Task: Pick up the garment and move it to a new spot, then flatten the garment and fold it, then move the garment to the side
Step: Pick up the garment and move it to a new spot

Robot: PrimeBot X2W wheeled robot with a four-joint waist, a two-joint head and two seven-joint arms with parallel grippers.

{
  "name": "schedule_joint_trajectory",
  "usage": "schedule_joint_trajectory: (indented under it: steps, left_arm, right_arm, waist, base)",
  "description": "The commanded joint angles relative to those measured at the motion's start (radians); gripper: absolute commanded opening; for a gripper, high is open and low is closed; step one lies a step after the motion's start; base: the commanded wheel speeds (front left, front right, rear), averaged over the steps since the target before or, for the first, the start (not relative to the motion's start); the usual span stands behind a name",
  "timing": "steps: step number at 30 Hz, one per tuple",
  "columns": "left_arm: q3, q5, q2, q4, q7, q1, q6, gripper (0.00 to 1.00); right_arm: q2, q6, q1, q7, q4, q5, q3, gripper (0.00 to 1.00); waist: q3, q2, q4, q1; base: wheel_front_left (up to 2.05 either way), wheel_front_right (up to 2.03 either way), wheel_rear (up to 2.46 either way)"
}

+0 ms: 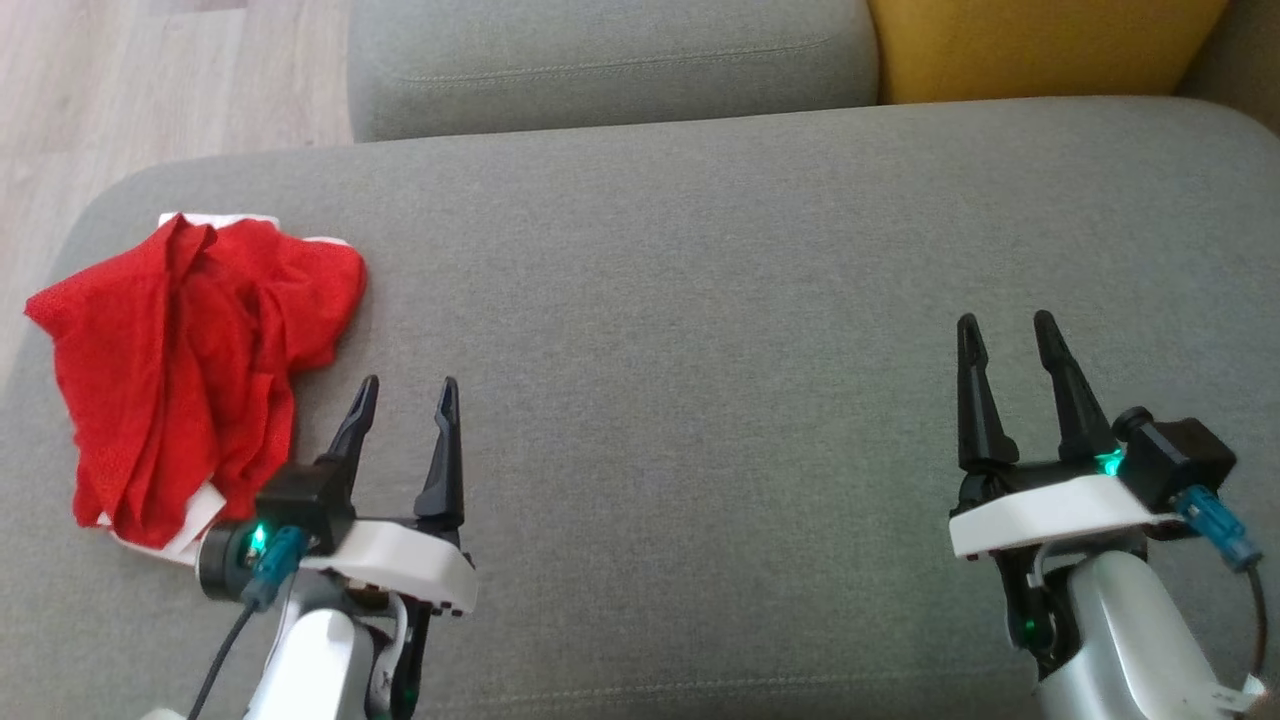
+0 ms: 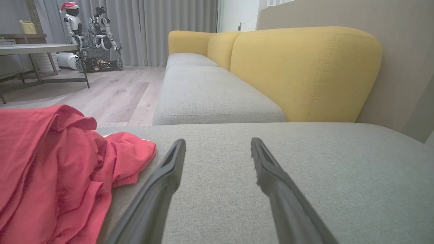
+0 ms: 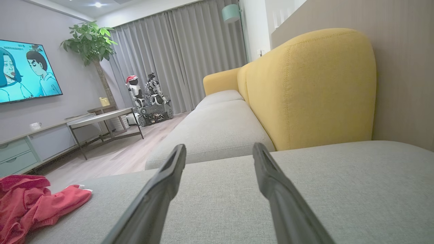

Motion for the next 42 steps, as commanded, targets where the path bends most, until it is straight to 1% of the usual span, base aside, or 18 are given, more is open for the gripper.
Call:
schedule_joint_trajectory:
  steps: [1,5,8,18,28,35,42]
  left_arm:
    - [0.042,0.015,0.001,-0.028,-0.012,-0.034,-0.007,1.00]
    - [0.059,0.009,-0.002,-0.037,-0.012,-0.035,-0.006,1.00]
    - [0.065,0.015,-0.003,-0.043,-0.012,-0.031,-0.006,1.00]
    - [0.103,0.011,-0.004,-0.070,-0.012,-0.010,0.000,1.00]
    - [0.124,0.012,-0.004,-0.095,-0.012,0.016,0.001,1.00]
    - [0.134,0.012,-0.004,-0.099,-0.012,0.027,0.001,1.00]
    - [0.154,0.007,-0.004,-0.111,-0.012,0.030,0.003,1.00]
  right_arm:
    - [0.001,0.008,-0.044,-0.011,-0.029,-0.006,0.022,1.00]
    - [0.001,0.008,-0.042,-0.011,-0.029,-0.020,0.034,1.00]
    - [0.001,0.008,-0.040,-0.011,-0.030,-0.026,0.042,1.00]
    - [0.001,0.008,-0.035,-0.011,-0.019,-0.021,0.075,1.00]
    - [-0.005,0.008,-0.029,-0.011,-0.016,0.002,0.132,1.00]
    - [-0.009,0.008,-0.032,-0.011,-0.011,0.014,0.157,1.00]
    - [-0.007,0.008,-0.032,-0.011,-0.014,0.019,0.166,1.00]
  waist:
    - [0.001,0.0000,0.008,0.0000]
    - [0.001,0.0000,0.039,0.0000]
    - [0.000,0.0000,0.075,0.0000]
    - [-0.018,0.0000,0.228,0.0000]
    - [-0.020,0.0000,0.373,0.0000]
    - [-0.017,0.0000,0.418,0.0000]
    - [-0.005,0.0000,0.427,0.0000]
  base:
    - [0.00,0.00,0.00]
    - [0.00,0.00,0.00]
    - [0.00,0.00,0.00]
    - [0.00,0.00,0.00]
    - [0.00,0.00,0.00]
    - [0.00,0.00,0.00]
    - [0.00,0.00,0.00]
